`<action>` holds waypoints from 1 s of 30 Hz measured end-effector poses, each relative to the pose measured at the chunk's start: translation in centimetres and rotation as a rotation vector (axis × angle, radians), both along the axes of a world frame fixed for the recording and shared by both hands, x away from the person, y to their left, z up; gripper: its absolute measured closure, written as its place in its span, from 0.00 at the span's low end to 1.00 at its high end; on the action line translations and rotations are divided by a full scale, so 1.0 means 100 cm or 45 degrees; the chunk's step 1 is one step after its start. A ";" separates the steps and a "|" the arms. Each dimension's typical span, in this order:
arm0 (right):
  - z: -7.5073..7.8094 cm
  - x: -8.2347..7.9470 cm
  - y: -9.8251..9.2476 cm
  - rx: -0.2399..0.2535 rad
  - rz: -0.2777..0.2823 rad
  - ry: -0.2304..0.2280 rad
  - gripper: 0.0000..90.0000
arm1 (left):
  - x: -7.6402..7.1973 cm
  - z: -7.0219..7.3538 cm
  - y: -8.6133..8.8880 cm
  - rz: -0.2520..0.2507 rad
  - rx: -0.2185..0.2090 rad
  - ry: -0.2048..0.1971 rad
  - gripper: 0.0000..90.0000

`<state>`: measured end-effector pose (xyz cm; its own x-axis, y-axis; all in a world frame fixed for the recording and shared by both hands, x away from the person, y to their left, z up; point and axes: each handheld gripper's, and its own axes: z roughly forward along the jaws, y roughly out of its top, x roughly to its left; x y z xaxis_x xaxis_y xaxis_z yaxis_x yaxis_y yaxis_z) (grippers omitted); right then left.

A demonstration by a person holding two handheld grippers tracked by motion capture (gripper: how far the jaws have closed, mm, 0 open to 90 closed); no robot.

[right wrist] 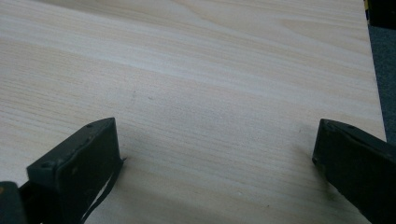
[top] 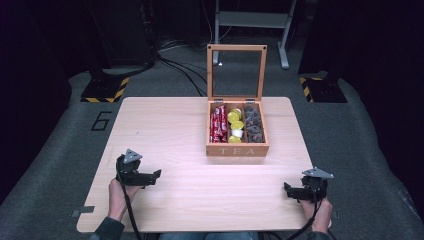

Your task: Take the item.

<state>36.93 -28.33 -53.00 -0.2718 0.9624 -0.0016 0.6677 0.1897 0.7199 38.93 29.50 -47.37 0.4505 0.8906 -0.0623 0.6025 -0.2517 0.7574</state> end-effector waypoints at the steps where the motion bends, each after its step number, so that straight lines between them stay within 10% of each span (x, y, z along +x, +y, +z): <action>1: 0.000 0.000 0.000 -0.002 0.002 0.001 0.00 | 0.002 0.002 -0.006 -0.015 0.006 -0.003 0.02; 30: 0.000 0.000 0.000 -0.002 0.001 0.000 0.00 | 0.043 0.036 -0.064 -0.154 -0.018 -0.046 0.05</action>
